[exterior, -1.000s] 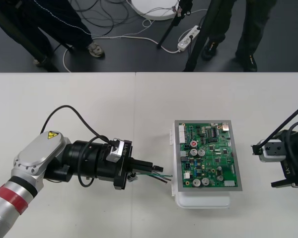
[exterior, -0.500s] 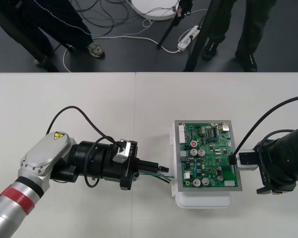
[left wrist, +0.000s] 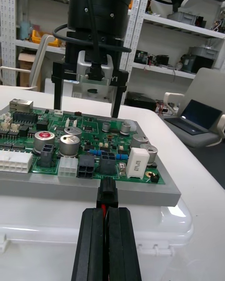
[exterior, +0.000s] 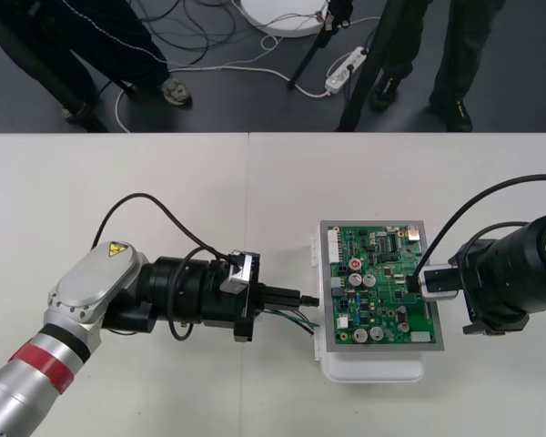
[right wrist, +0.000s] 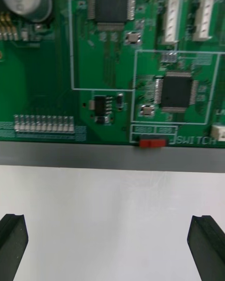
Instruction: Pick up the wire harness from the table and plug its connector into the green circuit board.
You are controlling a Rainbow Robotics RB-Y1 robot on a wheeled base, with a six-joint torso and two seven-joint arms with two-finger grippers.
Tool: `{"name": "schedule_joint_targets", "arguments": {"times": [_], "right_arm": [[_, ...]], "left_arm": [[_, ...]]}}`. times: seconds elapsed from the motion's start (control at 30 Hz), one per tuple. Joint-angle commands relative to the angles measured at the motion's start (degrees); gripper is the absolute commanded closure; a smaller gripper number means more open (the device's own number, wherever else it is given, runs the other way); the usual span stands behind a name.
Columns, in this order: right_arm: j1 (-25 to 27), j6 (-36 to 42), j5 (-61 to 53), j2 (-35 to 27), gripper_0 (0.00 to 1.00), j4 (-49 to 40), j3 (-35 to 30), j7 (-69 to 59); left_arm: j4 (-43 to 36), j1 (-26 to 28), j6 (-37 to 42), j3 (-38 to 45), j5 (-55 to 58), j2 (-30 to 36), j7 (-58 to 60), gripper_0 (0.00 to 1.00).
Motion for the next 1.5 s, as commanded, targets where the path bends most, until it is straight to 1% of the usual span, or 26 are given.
{"name": "schedule_joint_targets", "arguments": {"times": [0.03,0.23,0.67,1.5], "right_arm": [[-2.0,-0.3,2.0,1.8,0.0,-0.1,0.4,-0.6],[-2.7,-0.3,1.6,3.0,0.0,1.1,0.4,-1.0],[-3.6,-0.3,2.0,3.6,0.0,1.1,0.5,-0.8],[-3.7,-0.3,4.7,5.8,0.0,1.3,1.7,-1.3]], "left_arm": [[-0.5,-2.7,3.3,1.5,-1.3,-2.1,-6.9,1.0],[-0.5,-3.0,3.6,1.5,-2.2,-2.6,-7.3,1.0],[-0.4,-3.2,4.2,1.5,-2.5,-3.2,-7.2,1.0],[-0.5,-3.2,4.7,1.4,-2.9,-3.6,-7.1,1.0]]}}
